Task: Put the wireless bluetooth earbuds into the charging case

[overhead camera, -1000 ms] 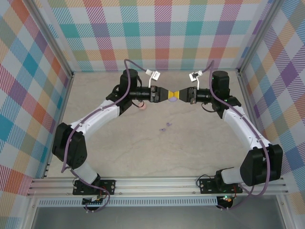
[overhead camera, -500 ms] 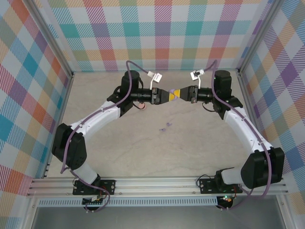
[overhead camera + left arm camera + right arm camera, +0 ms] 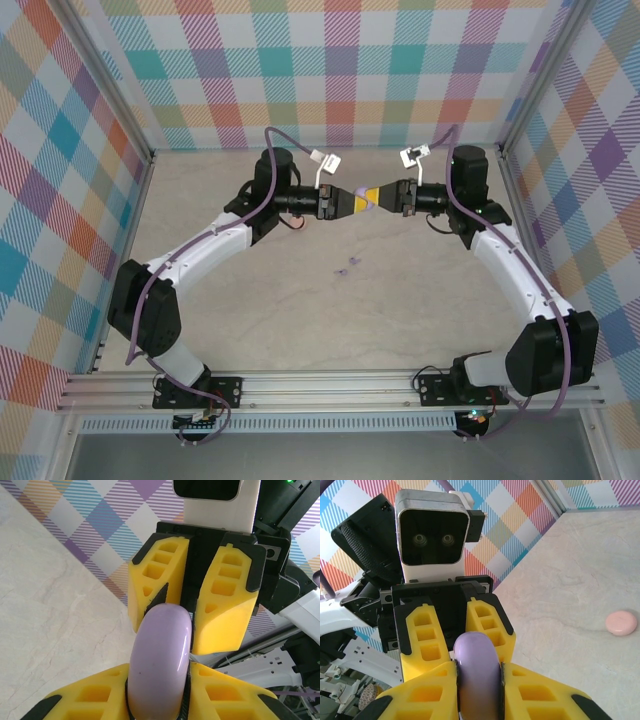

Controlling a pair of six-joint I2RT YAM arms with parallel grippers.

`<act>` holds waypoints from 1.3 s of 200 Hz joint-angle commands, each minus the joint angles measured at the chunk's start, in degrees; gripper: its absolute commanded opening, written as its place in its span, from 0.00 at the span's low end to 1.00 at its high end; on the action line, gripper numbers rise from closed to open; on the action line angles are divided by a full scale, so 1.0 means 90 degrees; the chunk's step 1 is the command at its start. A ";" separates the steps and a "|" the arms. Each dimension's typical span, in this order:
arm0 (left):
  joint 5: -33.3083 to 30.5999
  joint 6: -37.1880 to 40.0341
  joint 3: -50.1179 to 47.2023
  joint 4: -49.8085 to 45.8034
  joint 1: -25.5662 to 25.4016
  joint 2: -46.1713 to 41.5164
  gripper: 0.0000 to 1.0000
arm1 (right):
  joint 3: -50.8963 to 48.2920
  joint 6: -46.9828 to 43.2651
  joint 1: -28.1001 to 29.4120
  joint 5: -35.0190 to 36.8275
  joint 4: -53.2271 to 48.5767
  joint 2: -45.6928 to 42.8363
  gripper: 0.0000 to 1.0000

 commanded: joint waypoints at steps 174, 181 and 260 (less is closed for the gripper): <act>-0.0249 0.3724 0.0108 -0.1532 -0.0230 -0.1151 0.16 | 0.1544 -0.3159 0.0503 0.0634 -0.3711 -0.0483 0.61; -0.0158 0.3693 0.0119 -0.1532 -0.0238 -0.1144 0.16 | 0.1571 -0.3190 0.0545 0.0679 -0.3728 -0.0458 0.62; 0.0324 0.3581 0.0250 -0.1614 -0.0285 -0.1189 0.15 | 0.1764 -0.3134 0.0660 0.1091 -0.3681 -0.0250 0.63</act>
